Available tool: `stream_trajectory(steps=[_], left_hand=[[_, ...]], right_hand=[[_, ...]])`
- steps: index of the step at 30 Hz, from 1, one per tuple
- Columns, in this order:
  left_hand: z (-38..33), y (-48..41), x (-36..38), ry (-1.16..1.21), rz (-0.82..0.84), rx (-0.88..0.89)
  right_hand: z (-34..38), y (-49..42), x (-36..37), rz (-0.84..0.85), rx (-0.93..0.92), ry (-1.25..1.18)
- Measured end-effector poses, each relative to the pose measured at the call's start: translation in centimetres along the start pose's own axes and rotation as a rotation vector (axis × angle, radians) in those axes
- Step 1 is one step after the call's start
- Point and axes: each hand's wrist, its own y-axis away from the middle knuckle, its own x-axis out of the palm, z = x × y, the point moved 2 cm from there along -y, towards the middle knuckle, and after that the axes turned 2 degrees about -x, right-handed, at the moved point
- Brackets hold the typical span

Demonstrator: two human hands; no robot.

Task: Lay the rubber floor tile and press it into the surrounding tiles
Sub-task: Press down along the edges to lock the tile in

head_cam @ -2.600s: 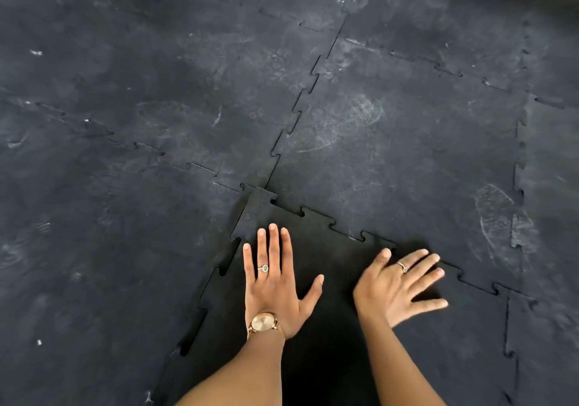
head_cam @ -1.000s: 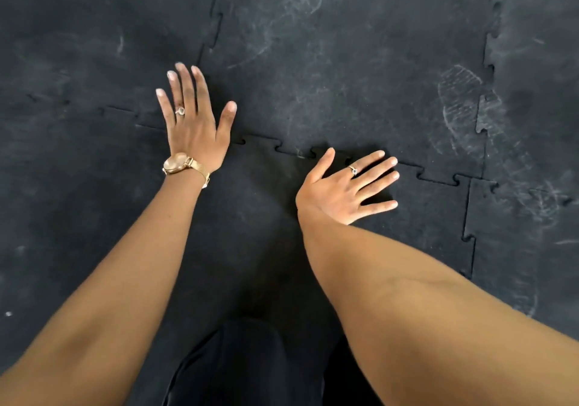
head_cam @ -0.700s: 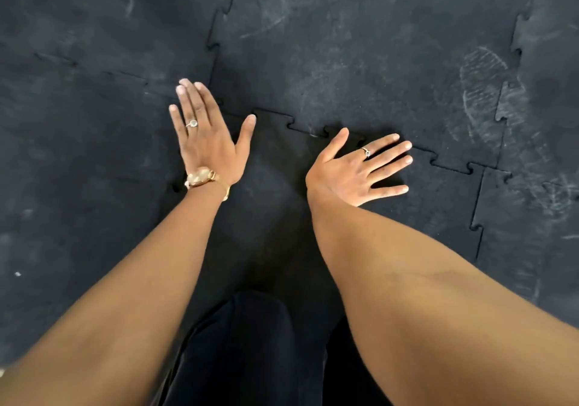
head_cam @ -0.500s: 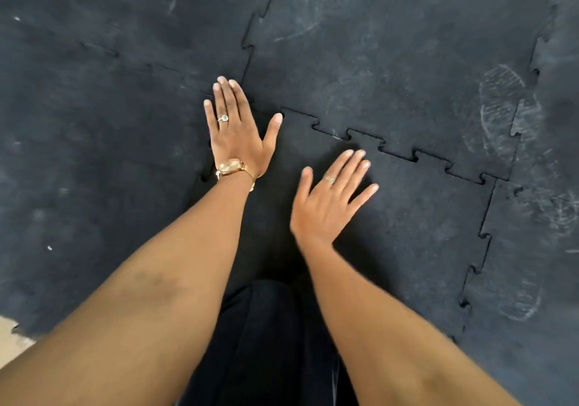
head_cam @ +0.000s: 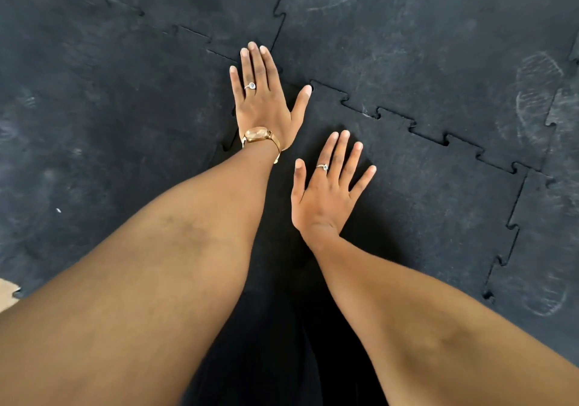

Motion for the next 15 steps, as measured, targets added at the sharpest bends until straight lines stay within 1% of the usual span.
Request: stream_trajectory(steps=[6, 8, 10, 11, 13, 15], left_hand=[[0.0, 0.1, 0.0, 0.027, 0.006, -0.008], [0.6, 0.2, -0.7, 0.074, 0.075, 0.066], [1.9, 1.5, -1.9, 0.202, 0.161, 0.196], [2.8, 2.5, -2.8, 0.265, 0.151, 0.254], [4.8, 4.3, -5.3, 0.34, -0.022, 0.353], [6.2, 4.8, -8.6, 0.422, -0.189, 0.407]], right_hand=[[0.1, 0.1, -0.1, -0.014, -0.016, 0.017], [0.0, 0.0, 0.0, -0.029, -0.022, 0.024], [0.0, 0.1, 0.3, -0.052, -0.028, 0.011], [-0.1, 0.1, 0.4, -0.063, -0.028, 0.005], [-0.2, 0.0, 0.6, -0.081, -0.031, 0.005], [-0.1, 0.1, 0.7, -0.099, -0.037, 0.01]])
